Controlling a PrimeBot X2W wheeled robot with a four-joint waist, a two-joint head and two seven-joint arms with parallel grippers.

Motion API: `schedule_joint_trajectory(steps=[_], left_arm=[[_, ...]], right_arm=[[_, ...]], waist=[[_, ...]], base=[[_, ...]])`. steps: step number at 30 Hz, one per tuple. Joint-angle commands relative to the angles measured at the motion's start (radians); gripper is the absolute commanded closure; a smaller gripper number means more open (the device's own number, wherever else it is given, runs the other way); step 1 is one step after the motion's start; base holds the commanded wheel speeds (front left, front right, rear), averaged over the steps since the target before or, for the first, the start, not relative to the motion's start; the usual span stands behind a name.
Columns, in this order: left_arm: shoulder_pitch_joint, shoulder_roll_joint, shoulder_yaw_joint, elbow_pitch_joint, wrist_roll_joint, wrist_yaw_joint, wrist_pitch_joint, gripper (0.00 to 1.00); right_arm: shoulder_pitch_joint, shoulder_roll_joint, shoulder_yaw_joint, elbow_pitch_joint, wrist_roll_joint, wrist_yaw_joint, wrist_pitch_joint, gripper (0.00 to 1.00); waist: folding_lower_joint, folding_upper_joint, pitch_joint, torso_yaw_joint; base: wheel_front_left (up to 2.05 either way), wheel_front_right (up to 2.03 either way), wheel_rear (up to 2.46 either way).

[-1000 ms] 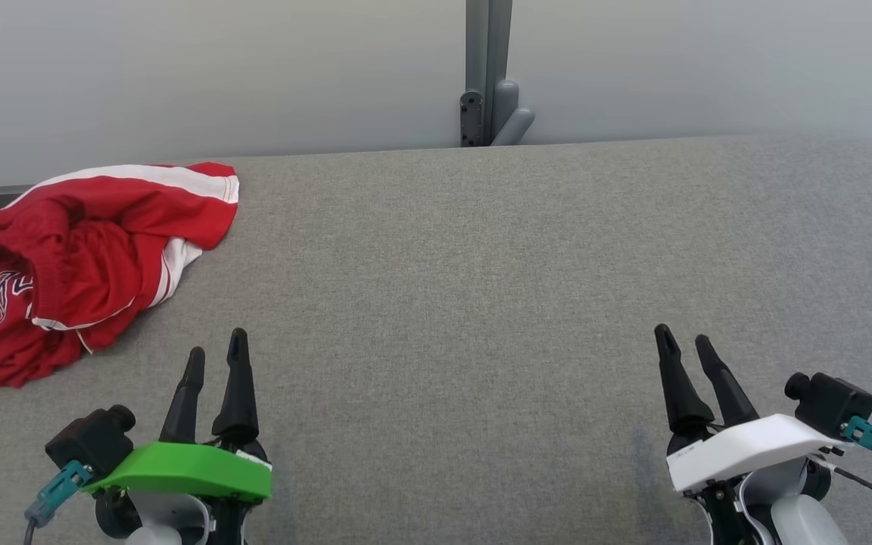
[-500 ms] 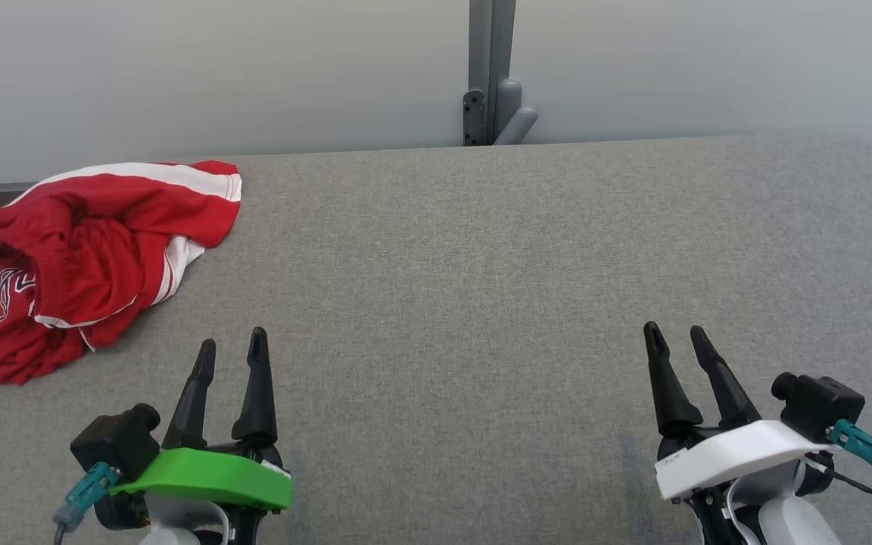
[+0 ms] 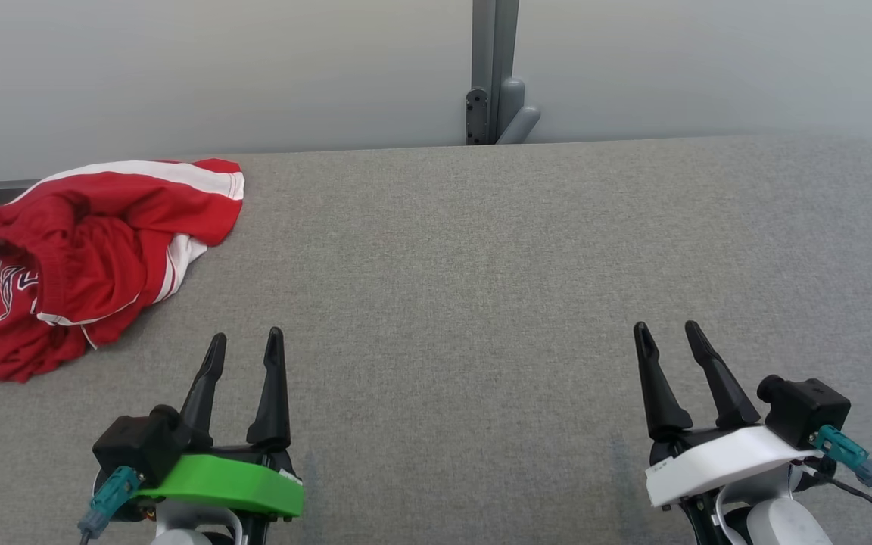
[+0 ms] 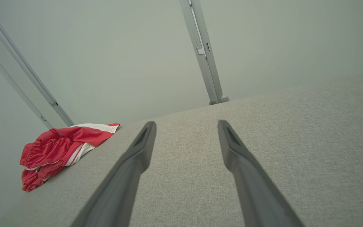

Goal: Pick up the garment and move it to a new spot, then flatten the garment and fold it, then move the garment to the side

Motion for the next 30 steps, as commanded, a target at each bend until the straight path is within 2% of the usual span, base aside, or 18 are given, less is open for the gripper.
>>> schedule_joint_trajectory(steps=[1, 30], left_arm=[[0.003, 0.006, -0.003, -0.011, 0.034, -0.004, -0.011, 0.0], [0.017, 0.007, -0.021, -0.028, 0.255, 0.04, -0.064, 0.0]], right_arm=[[0.002, -0.004, 0.008, -0.014, -0.038, 0.0, -0.012, 0.0], [0.019, -0.007, -0.029, -0.028, -0.272, 0.0, -0.072, 0.0]], waist=[[0.0, 0.0, 0.0, 0.001], [0.0, 0.0, 0.011, 0.006]], base=[[0.0, 0.0, 0.0], [0.0, 0.0, 0.0]])
